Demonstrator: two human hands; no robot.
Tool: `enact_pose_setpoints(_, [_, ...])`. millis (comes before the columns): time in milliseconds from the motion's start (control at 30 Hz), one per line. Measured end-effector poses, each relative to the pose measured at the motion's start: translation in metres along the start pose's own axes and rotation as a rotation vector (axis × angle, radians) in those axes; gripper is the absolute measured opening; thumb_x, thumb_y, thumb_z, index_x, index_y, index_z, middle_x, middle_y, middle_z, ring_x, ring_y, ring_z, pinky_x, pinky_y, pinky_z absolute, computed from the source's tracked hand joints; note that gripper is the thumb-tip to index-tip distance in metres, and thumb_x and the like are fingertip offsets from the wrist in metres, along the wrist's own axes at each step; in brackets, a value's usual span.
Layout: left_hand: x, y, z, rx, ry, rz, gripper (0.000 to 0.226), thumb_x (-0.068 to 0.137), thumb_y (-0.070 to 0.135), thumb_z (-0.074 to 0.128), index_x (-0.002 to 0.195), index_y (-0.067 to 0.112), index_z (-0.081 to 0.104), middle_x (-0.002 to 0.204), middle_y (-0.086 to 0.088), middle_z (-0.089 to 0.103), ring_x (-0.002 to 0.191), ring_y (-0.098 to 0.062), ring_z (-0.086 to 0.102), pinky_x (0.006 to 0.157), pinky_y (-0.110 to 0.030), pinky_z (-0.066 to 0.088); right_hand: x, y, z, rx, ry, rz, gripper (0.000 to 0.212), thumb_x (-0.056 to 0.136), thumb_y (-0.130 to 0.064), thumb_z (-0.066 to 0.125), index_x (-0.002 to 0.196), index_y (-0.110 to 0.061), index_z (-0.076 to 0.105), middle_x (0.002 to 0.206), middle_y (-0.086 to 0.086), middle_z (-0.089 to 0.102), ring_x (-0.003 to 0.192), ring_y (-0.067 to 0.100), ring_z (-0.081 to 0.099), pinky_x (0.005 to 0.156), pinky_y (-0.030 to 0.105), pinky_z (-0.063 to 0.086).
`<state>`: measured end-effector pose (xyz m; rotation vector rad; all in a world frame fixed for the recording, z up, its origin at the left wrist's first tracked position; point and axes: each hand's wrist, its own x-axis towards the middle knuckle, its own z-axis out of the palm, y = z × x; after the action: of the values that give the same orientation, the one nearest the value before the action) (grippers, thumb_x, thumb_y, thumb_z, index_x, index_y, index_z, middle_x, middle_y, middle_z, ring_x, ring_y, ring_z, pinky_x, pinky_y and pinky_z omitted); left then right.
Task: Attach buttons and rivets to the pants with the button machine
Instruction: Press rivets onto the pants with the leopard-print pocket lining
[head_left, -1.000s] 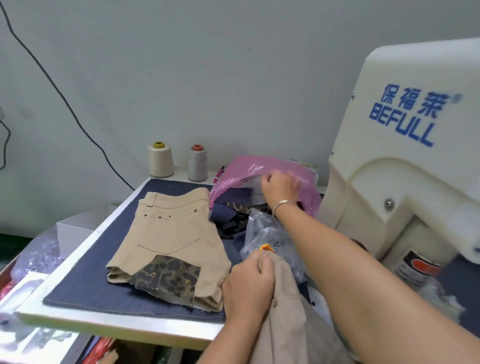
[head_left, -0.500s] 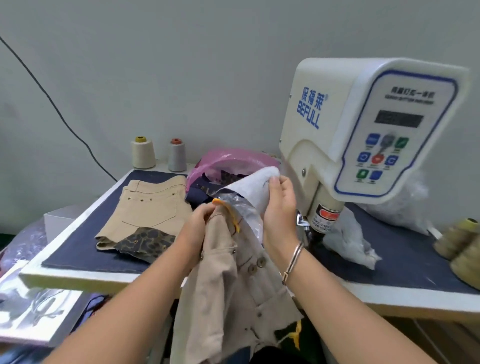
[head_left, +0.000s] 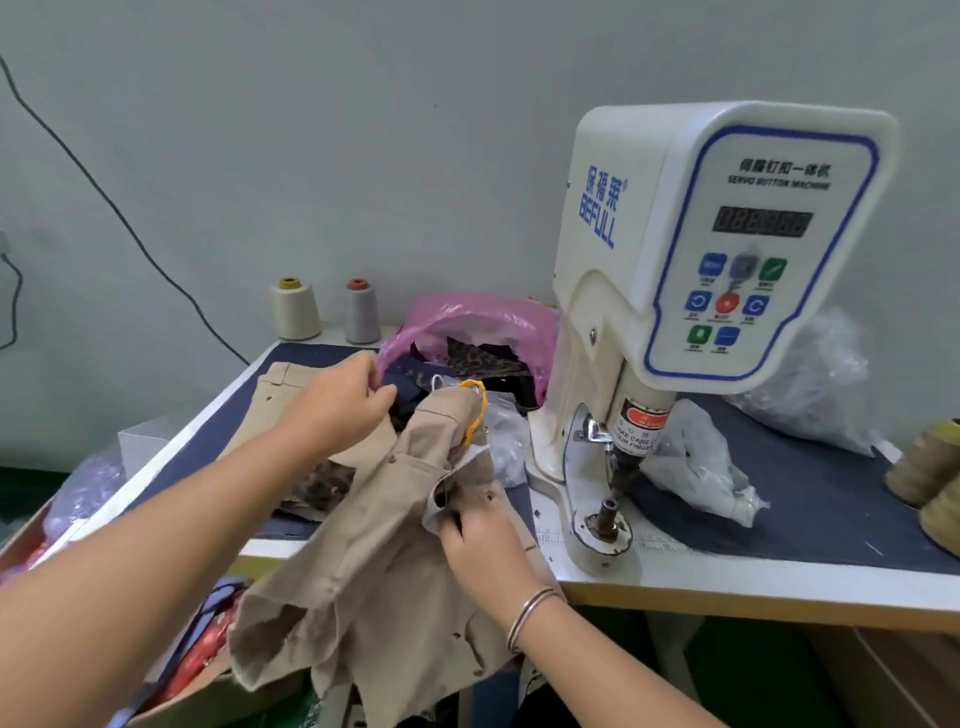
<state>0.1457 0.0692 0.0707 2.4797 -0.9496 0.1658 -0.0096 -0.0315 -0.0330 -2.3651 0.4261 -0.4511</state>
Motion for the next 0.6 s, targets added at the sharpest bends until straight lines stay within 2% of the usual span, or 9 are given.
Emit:
enact_pose_setpoints(67, [-0.019, -0.007, -0.020, 0.034, -0.163, -0.060, 0.056, 0.094, 0.058, 0.039, 0.061, 0.014, 0.046, 0.057, -0.001, 0.057, 0.061, -0.023, 0.056, 0.055, -0.030, 0.037, 0.003, -0.004, 0.002, 0.016, 0.011, 0.029, 0.015, 0.093, -0.015, 0.045, 0.098, -0.004, 0.055, 0.098, 0.017, 0.060, 0.093, 0.036, 0.050, 0.076, 0.038, 0.038])
enact_pose_setpoints(133, [-0.040, -0.010, -0.041, -0.031, -0.544, -0.202, 0.076, 0.084, 0.077, 0.031, 0.050, 0.013, 0.054, 0.049, 0.000, 0.062, 0.049, -0.018, 0.061, 0.052, -0.024, 0.042, 0.007, -0.008, 0.001, 0.020, 0.011, 0.069, 0.013, 0.091, -0.016, 0.046, 0.096, -0.006, 0.054, 0.097, 0.020, 0.061, 0.091, 0.037, 0.051, 0.069, 0.036, 0.035])
enact_pose_setpoints(167, [-0.051, -0.012, -0.048, -0.067, -0.797, -0.299, 0.082, 0.078, 0.083, 0.028, 0.054, 0.013, 0.063, 0.056, -0.002, 0.068, 0.054, -0.016, 0.067, 0.053, -0.022, 0.046, 0.009, -0.010, 0.000, 0.025, 0.006, 0.085, 0.013, 0.091, -0.016, 0.048, 0.095, -0.006, 0.054, 0.096, 0.021, 0.062, 0.091, 0.037, 0.052, 0.067, 0.033, 0.033])
enact_pose_setpoints(233, [-0.075, -0.021, -0.050, -0.076, -1.241, -0.409, 0.088, 0.074, 0.089, 0.029, 0.085, 0.014, 0.075, 0.080, -0.005, 0.075, 0.076, -0.018, 0.073, 0.063, -0.022, 0.055, 0.013, -0.012, -0.001, 0.025, 0.006, 0.093, 0.013, 0.090, -0.017, 0.049, 0.091, -0.005, 0.054, 0.095, 0.022, 0.063, 0.090, 0.037, 0.052, 0.066, 0.030, 0.028])
enact_pose_setpoints(300, [-0.099, -0.032, -0.035, 0.014, -1.361, -0.416, 0.084, 0.076, 0.085, 0.037, 0.116, 0.015, 0.063, 0.097, -0.003, 0.074, 0.090, -0.017, 0.072, 0.075, -0.025, 0.058, 0.015, -0.012, -0.002, 0.032, 0.009, 0.110, 0.015, 0.092, -0.017, 0.047, 0.079, -0.010, 0.047, 0.087, 0.018, 0.062, 0.087, 0.035, 0.051, 0.066, 0.029, 0.023])
enact_pose_setpoints(333, [-0.108, -0.038, -0.024, 0.043, -1.272, -0.407, 0.076, 0.078, 0.081, 0.041, 0.117, 0.018, 0.059, 0.102, -0.001, 0.072, 0.091, -0.016, 0.072, 0.077, -0.026, 0.059, 0.015, -0.012, -0.002, 0.044, 0.000, 0.125, 0.020, 0.092, -0.018, 0.045, 0.073, -0.012, 0.041, 0.078, 0.011, 0.058, 0.082, 0.032, 0.049, 0.064, 0.029, 0.023])
enact_pose_setpoints(400, [-0.117, -0.045, -0.005, -0.065, -0.866, -0.344, 0.058, 0.075, 0.076, 0.051, 0.105, 0.028, 0.062, 0.099, 0.005, 0.070, 0.087, -0.011, 0.070, 0.075, -0.025, 0.059, 0.014, -0.010, -0.005, 0.087, -0.010, 0.155, 0.030, 0.092, -0.020, 0.046, 0.065, -0.018, 0.035, 0.065, 0.000, 0.046, 0.073, 0.025, 0.043, 0.060, 0.031, 0.024])
enact_pose_setpoints(500, [-0.109, -0.049, 0.006, -0.517, -0.279, -0.434, 0.033, 0.069, 0.065, 0.066, 0.094, 0.043, 0.066, 0.087, 0.013, 0.071, 0.079, -0.008, 0.066, 0.065, -0.022, 0.053, 0.012, -0.008, -0.016, 0.280, 0.070, 0.206, 0.033, 0.089, -0.016, 0.049, 0.060, -0.016, 0.033, 0.059, -0.003, 0.038, 0.060, 0.013, 0.035, 0.052, 0.024, 0.026])
enact_pose_setpoints(600, [-0.086, -0.047, 0.011, -0.892, -0.068, -0.588, 0.031, 0.089, 0.047, 0.062, 0.116, 0.032, 0.064, 0.116, -0.001, 0.067, 0.101, -0.021, 0.064, 0.082, -0.038, 0.055, 0.008, -0.004, -0.030, 0.428, 0.202, 0.207, 0.035, 0.088, -0.011, 0.049, 0.060, -0.018, 0.031, 0.056, -0.007, 0.030, 0.056, 0.010, 0.027, 0.050, 0.023, 0.022])
